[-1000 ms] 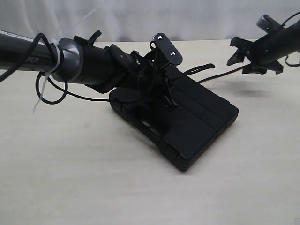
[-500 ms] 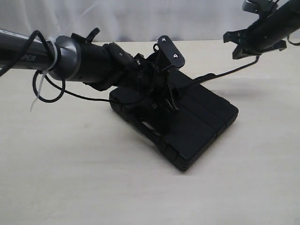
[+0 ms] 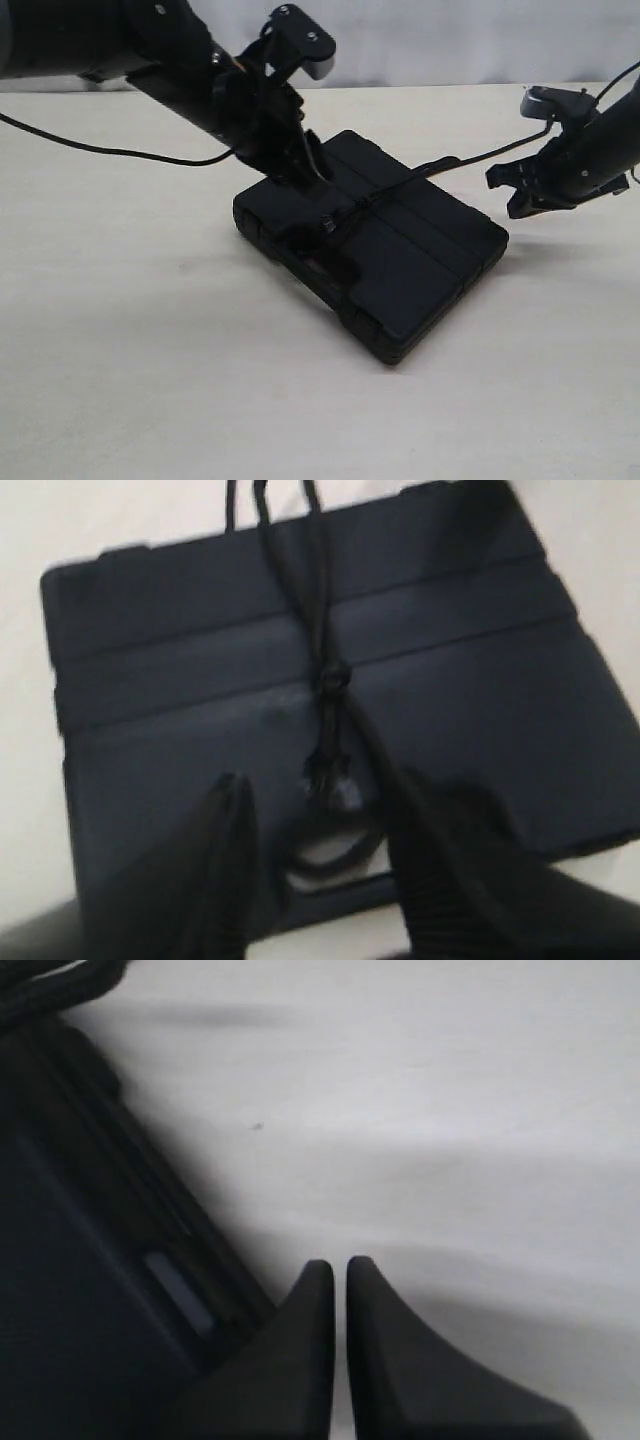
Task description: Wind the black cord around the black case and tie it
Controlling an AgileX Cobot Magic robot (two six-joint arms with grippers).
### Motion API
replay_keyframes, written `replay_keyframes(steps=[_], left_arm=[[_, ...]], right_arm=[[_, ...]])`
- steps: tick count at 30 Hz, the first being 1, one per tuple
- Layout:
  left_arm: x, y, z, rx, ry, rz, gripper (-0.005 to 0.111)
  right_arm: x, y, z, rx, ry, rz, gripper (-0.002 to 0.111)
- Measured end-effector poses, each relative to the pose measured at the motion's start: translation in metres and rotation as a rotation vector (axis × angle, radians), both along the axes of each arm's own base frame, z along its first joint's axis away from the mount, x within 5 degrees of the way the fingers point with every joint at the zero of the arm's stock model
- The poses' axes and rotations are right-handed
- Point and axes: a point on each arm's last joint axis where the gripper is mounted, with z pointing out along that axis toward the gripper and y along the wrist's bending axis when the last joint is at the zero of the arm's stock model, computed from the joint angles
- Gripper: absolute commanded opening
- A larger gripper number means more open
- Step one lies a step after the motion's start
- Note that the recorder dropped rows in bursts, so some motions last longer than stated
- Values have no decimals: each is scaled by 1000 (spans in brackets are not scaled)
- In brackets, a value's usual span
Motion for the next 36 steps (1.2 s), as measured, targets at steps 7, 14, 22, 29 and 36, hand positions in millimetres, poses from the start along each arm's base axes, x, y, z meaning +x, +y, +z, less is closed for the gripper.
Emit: replay_keyframes(steps=[7,14,22,29,36], left_arm=[[0,43,-34,78,123,118,0],[-4,60,-53,100,163,174,0],[-11,65,-48,87,126,193,0],[-16,65,-29,38,29,144,0],[-18,58,-26,-18,-11,27,0]], right_arm=[[-18,52,-17,-37,-24,128,4],[-44,121,-16,-14,-3,317,4],[-61,162,18,-22,-106,441,4],[-50,97,47,-131,-118,197,16],[-53,37,38,-329,45,288,45]])
